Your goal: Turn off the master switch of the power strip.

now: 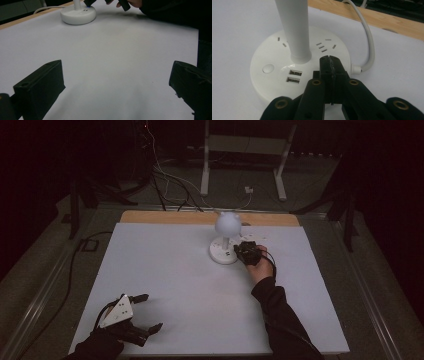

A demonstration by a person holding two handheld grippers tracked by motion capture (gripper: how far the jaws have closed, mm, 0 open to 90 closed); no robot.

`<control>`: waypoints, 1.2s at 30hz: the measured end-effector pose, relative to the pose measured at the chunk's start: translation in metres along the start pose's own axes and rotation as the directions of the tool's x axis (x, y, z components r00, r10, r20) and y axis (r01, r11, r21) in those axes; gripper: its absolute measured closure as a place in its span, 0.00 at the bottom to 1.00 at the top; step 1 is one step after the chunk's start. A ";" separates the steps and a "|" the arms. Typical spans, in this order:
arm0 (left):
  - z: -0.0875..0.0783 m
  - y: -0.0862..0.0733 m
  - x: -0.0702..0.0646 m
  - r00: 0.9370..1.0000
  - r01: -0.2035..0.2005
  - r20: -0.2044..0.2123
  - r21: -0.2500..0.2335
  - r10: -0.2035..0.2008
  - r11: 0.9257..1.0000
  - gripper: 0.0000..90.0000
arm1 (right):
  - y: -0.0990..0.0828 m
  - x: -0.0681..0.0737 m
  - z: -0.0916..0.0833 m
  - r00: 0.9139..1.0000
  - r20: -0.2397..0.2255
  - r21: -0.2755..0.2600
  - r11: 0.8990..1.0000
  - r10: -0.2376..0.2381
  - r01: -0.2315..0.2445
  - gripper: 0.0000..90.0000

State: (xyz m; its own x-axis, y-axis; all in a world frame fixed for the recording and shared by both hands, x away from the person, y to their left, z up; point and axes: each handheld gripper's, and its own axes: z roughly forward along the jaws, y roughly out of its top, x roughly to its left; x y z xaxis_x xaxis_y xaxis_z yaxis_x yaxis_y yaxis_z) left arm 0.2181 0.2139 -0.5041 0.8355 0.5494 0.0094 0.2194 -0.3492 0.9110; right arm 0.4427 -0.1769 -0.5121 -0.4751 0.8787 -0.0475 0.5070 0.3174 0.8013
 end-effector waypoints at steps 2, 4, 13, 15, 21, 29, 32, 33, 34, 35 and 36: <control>0.000 0.000 0.000 1.000 0.000 0.000 0.000 0.000 1.000 0.00 | 0.000 0.003 0.000 1.000 0.020 -0.001 1.000 -0.023 0.024 1.00; 0.000 0.000 -0.001 1.000 -0.004 0.001 0.005 0.004 1.000 0.00 | 0.001 0.005 0.001 0.998 0.052 0.009 0.999 -0.040 0.039 1.00; 0.000 0.000 0.000 1.000 0.003 0.003 0.001 -0.003 1.000 0.00 | 0.002 0.007 0.001 0.997 0.068 0.016 0.999 -0.035 0.034 1.00; 0.000 0.000 -0.001 1.000 -0.002 0.003 0.004 0.002 1.000 0.00 | 0.001 0.007 0.001 0.997 0.068 0.012 1.000 -0.029 0.028 1.00; 0.001 0.000 -0.001 1.000 -0.003 0.003 0.006 0.003 1.000 0.00 | 0.000 0.007 0.001 0.998 0.070 0.009 1.000 -0.010 0.009 1.00; 0.001 0.000 0.000 1.000 -0.002 0.006 0.002 0.002 1.000 0.00 | 0.000 0.006 0.002 0.998 0.062 0.014 1.000 -0.005 0.004 1.00; 0.001 0.000 -0.001 1.000 -0.003 0.005 0.002 0.003 1.000 0.00 | 0.001 0.007 0.002 0.998 0.065 0.016 1.000 -0.009 0.008 1.00; 0.000 0.000 0.000 1.000 -0.002 0.005 0.002 0.002 1.000 0.00 | 0.001 0.006 0.002 0.998 0.060 0.018 1.000 -0.009 0.008 1.00; 0.000 0.000 0.000 1.000 -0.002 0.005 0.002 0.002 1.000 0.00 | 0.001 0.006 0.002 0.998 0.060 0.018 1.000 -0.009 0.008 1.00; 0.000 0.000 0.000 1.000 -0.001 0.003 0.001 0.001 1.000 0.00 | 0.002 0.006 0.002 0.998 0.063 0.021 1.000 -0.009 0.008 1.00; 0.000 0.000 0.000 1.000 -0.004 0.003 0.001 0.004 1.000 0.00 | 0.002 0.008 0.002 0.997 0.072 0.020 1.000 -0.019 0.017 1.00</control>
State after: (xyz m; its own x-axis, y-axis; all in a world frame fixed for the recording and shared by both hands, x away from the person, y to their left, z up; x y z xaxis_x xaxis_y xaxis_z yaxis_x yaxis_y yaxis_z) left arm 0.2177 0.2137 -0.5042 0.8377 0.5460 0.0121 0.2162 -0.3520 0.9107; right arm 0.4412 -0.1689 -0.5122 -0.4318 0.8958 -0.1051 0.5131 0.3398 0.7882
